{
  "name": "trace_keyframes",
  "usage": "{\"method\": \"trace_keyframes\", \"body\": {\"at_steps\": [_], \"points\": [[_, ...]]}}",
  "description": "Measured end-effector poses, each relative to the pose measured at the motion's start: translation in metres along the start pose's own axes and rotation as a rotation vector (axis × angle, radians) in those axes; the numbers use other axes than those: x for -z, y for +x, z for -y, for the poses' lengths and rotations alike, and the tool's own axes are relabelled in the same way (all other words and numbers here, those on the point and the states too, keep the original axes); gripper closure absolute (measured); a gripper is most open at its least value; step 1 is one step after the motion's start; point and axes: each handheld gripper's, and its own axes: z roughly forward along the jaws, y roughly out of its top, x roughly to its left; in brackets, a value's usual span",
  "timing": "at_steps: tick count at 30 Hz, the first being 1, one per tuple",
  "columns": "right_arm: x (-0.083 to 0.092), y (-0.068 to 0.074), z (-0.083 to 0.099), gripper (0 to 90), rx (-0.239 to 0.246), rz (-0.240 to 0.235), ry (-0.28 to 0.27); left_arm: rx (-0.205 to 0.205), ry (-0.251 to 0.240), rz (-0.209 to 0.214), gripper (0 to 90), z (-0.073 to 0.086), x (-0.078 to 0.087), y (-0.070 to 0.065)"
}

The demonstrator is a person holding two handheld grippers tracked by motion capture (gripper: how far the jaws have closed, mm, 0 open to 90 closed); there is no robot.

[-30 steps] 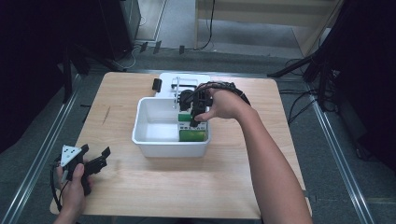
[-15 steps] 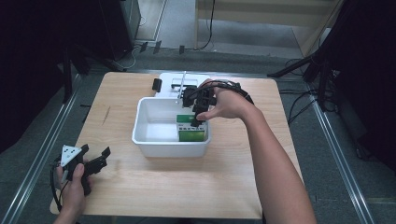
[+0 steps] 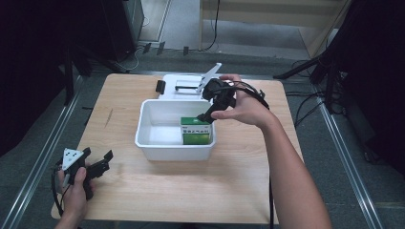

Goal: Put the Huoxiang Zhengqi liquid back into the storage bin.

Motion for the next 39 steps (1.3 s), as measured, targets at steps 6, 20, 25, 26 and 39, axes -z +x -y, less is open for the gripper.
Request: {"method": "trace_keyframes", "body": {"at_steps": [6, 20, 25, 26, 39], "points": [[0.019, -0.004, 0.033, 5.9, -0.144, 0.066, -0.14, 0.0, 0.001, -0.003, 14.0, 0.0, 0.0, 0.0], [0.035, 0.013, 0.119, 0.0, -0.332, 0.21, -0.34, -0.003, 0.005, -0.007, 14.0, 0.0, 0.0, -0.001], [0.036, 0.022, 0.147, 0.0, -0.406, 0.284, -0.39, -0.002, 0.005, -0.009, 14.0, 0.0, 0.0, -0.001], [0.036, 0.023, 0.152, 0.0, -0.424, 0.293, -0.401, -0.002, 0.004, -0.009, 14.0, 0.0, 0.0, -0.001], [0.029, 0.045, 0.211, 0.0, -0.551, 0.392, -0.444, -0.004, 0.003, -0.011, 14.0, 0.0, 0.0, -0.001]]}}
